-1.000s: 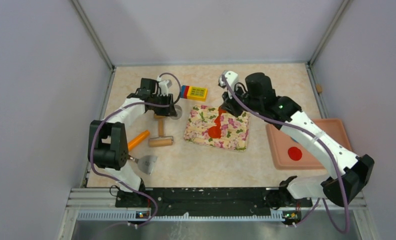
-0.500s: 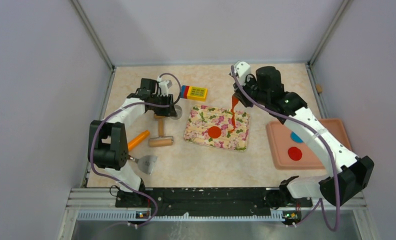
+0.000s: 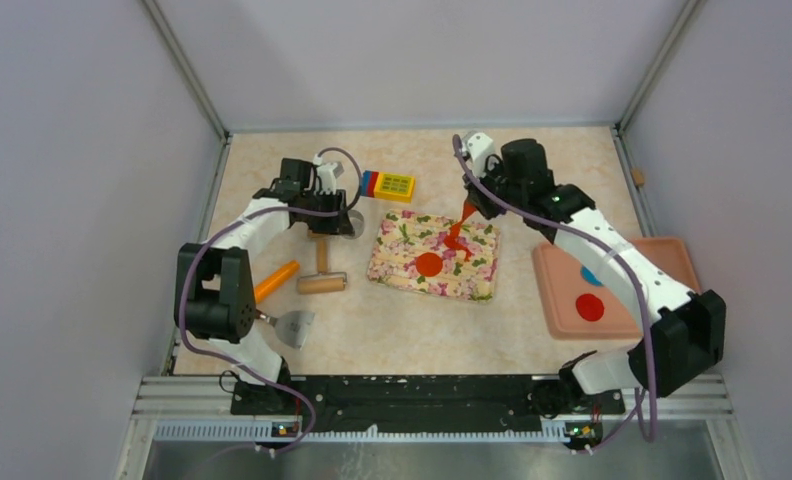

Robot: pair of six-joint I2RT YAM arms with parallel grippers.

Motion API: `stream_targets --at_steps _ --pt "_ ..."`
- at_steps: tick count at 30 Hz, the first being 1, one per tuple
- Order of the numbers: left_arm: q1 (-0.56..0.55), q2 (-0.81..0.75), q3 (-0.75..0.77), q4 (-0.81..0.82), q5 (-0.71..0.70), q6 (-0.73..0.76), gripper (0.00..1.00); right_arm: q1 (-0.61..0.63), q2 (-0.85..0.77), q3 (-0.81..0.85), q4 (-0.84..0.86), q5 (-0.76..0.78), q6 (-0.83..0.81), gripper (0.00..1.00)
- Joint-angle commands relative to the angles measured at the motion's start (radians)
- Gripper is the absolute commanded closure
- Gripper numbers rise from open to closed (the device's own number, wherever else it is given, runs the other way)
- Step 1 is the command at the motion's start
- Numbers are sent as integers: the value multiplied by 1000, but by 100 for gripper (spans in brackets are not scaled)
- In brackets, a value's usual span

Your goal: Roll out the dumpling wrappers from the dough

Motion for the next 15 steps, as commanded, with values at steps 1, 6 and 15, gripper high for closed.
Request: stream_targets --at_steps 1,6,15 --pt "4 -49 -14 25 14 -14 58 -18 108 -47 2 -83 82 90" --pt "5 -57 -16 27 18 -20 57 -42 252 -72 12 -123 138 90" --pt "5 -76 -54 59 44 -42 57 -74 363 -3 -36 -239 177 56"
